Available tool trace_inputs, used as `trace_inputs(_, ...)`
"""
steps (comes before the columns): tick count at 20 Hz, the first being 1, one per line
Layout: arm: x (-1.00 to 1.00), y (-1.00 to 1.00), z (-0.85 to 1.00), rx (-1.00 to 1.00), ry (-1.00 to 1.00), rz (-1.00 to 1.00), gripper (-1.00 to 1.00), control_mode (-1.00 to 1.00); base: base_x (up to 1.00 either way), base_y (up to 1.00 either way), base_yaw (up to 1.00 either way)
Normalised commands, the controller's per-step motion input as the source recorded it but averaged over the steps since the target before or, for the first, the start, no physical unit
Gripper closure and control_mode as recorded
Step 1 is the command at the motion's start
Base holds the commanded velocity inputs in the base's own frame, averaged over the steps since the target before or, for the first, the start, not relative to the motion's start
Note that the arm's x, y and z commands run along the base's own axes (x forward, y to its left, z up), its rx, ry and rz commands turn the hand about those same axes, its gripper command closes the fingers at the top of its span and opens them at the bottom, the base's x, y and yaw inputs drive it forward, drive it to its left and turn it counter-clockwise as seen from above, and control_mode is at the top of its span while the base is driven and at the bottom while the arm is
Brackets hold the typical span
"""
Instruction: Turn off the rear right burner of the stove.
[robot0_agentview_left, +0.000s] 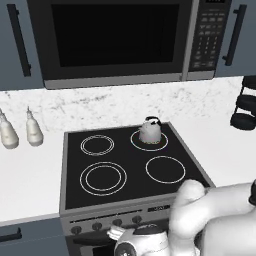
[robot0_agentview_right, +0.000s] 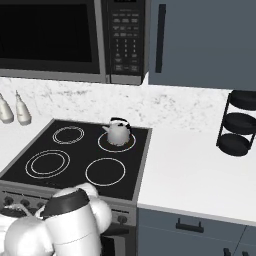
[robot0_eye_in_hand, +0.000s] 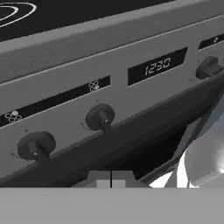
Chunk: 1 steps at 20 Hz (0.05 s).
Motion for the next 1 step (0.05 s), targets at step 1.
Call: trace_inputs(1, 0.0, -0.69, 0.32, 0.5, -0.05, -0.46, 1.0, -1.0, 0.0, 0.0, 0.0)
